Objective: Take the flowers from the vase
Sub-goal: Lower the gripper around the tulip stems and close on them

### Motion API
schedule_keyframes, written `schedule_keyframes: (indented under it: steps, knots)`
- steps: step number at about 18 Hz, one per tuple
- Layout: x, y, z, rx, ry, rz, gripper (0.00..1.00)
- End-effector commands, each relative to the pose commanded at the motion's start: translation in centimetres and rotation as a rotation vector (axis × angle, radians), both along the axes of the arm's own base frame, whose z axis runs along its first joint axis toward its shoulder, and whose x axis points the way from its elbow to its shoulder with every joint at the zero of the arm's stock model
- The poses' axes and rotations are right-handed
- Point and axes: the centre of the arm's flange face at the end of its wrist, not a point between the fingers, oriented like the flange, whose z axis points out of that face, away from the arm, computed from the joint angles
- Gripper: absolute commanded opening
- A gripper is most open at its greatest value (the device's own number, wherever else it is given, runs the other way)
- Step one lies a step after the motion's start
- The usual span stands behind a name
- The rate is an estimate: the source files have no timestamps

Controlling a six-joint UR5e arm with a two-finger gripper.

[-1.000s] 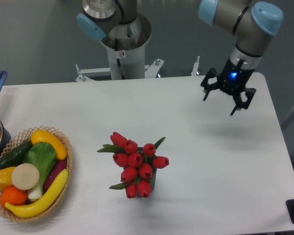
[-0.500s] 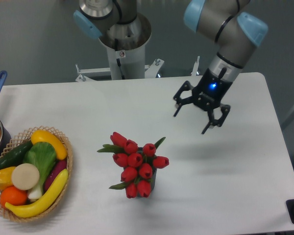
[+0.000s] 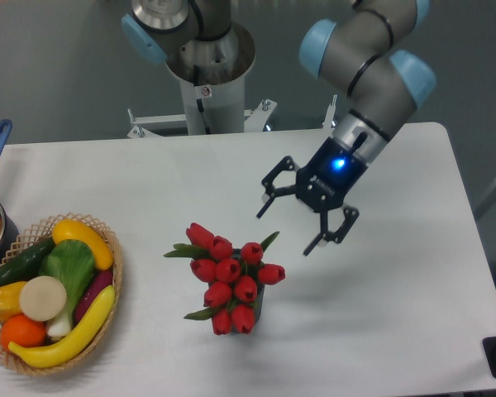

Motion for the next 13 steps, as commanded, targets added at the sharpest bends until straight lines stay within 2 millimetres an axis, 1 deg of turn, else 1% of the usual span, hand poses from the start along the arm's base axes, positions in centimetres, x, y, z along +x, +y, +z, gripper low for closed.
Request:
schedule_keyframes:
  steps: [2, 4, 6, 8, 11, 13]
  knots:
    - [0.0, 0.4, -0.7, 0.010, -0.009, -0.005, 1.00]
    - [1.1, 1.7, -1.0, 0.008, -0.012, -0.034, 1.00]
    - [1.4, 2.2, -1.7, 0.005, -0.019, -0.045, 1.00]
    - [2.0, 3.0, -1.9, 0.011, -0.005, -0.062, 1.00]
    - [2.1, 3.5, -2.2, 0.021, 0.009, -0.069, 1.00]
    - [2.7, 4.2, -2.4, 0.023, 0.012, -0.085, 1.00]
